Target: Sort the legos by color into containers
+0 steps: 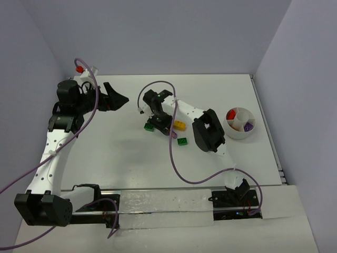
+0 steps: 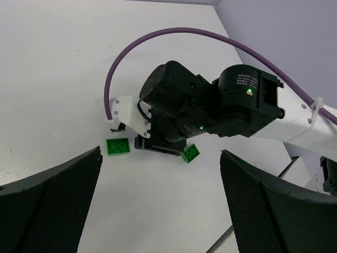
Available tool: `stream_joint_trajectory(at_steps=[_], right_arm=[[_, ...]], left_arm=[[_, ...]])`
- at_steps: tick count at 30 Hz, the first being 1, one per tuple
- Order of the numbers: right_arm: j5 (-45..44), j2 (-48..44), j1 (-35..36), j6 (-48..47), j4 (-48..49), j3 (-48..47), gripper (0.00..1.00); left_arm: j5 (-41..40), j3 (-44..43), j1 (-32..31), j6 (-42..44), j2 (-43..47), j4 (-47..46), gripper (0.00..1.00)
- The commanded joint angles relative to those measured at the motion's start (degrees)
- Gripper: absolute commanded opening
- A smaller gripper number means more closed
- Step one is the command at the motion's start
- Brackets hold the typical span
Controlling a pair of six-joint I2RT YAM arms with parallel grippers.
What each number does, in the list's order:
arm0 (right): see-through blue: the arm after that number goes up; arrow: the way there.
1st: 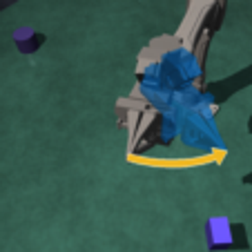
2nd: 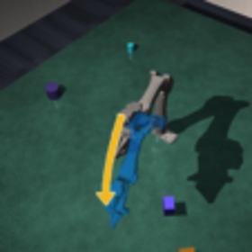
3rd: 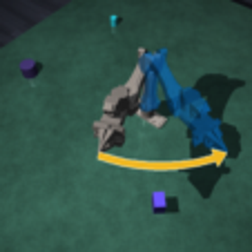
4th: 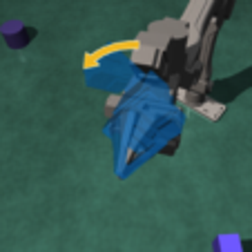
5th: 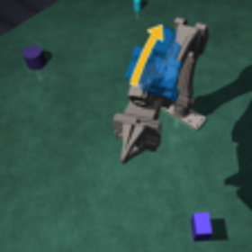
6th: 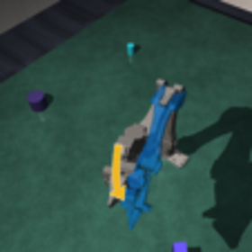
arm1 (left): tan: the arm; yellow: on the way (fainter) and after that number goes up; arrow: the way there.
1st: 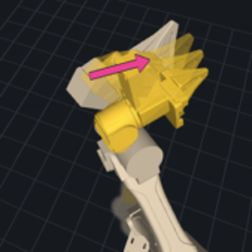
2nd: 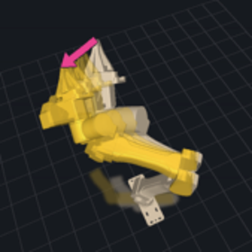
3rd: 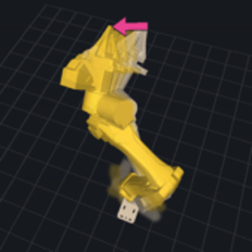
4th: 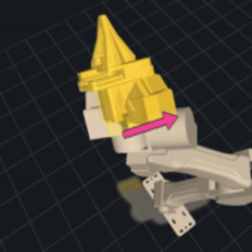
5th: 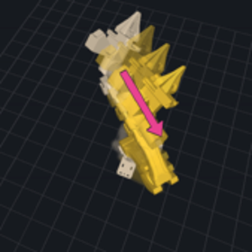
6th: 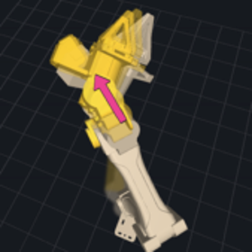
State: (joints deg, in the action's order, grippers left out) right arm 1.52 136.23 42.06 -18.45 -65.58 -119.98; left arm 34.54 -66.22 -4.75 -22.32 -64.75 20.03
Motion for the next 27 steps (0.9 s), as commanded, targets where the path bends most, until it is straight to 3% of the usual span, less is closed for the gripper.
stream_joint_trajectory(at_steps=[1, 7, 9, 13, 19, 27], right_arm=[[-1.31, -1.27, -0.04, -0.05, -0.21, -0.52, 0.36], [-5.24, -1.54, -0.73, -0.45, -0.51, 1.89, 0.31], [-5.16, -1.99, -0.98, -0.63, -0.47, 2.48, 0.24], [-3.24, -4.31, -1.54, -0.80, -0.16, 2.55, 0.00], [6.73, -15.27, -3.91, 1.23, 5.10, 5.80, 0.00], [17.24, -32.50, -13.78, 9.29, 16.43, 21.09, 0.00]], left_arm=[[0.97, -0.32, 0.45, -0.67, 0.20, -2.63, 0.99], [1.21, -0.49, 0.45, -0.60, 0.31, -2.45, 0.99], [1.23, -0.36, 0.45, -0.62, 0.33, -2.54, 0.99], [1.42, -0.23, 0.45, -0.62, 0.24, -2.80, 0.99], [2.29, -0.27, 0.45, -0.67, 0.59, -3.15, 0.99], [3.87, 1.21, 0.45, -1.26, 1.65, -5.64, 0.99]])
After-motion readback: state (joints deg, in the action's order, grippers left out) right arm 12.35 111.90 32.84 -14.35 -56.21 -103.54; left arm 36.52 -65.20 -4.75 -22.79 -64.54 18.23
